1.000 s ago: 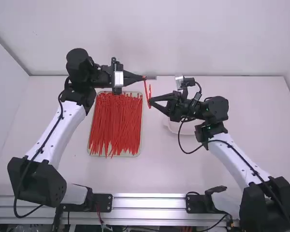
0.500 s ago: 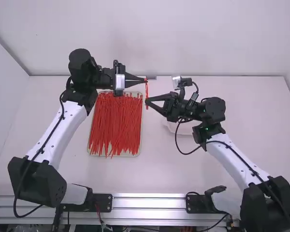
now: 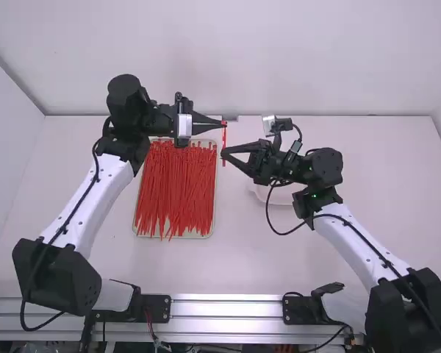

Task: Fasten the cable tie

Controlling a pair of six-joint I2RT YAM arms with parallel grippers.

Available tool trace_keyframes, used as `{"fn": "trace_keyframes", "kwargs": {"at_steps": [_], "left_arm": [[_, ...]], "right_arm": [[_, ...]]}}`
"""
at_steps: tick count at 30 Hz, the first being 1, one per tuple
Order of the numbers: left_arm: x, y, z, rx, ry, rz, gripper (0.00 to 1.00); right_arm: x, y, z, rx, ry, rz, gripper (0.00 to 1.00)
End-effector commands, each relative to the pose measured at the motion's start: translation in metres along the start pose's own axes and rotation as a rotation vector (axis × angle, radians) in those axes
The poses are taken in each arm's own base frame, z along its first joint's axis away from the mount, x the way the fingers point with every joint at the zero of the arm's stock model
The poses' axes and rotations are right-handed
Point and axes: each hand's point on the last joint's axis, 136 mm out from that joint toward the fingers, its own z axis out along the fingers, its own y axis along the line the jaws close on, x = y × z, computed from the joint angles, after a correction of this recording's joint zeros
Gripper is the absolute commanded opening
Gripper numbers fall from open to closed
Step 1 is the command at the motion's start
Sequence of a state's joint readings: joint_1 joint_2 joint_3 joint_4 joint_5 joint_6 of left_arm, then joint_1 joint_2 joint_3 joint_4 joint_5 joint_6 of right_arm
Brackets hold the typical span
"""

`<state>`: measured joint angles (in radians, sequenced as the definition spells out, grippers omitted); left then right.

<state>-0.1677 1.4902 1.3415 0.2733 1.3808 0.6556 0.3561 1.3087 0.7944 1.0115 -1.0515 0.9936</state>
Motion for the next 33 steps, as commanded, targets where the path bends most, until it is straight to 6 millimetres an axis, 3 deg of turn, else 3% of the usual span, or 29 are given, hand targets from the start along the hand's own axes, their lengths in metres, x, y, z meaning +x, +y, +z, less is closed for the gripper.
{"fn": "trace_keyframes", "kwargs": {"at_steps": [1,17,33], "left_arm": [[-0.002,-0.006,0.003,0.029,-0.021,0.008,0.02],[-0.001,-0.007,0.003,0.029,-0.020,0.000,0.02],[-0.001,-0.007,0.005,0.027,-0.018,-0.001,0.02]], "right_arm": [[-0.001,0.000,-0.001,0.004,-0.008,0.000,0.00],[-0.008,-0.013,-0.003,0.056,-0.053,0.065,0.00],[-0.003,-0.006,0.006,0.035,-0.047,0.055,0.00]]}}
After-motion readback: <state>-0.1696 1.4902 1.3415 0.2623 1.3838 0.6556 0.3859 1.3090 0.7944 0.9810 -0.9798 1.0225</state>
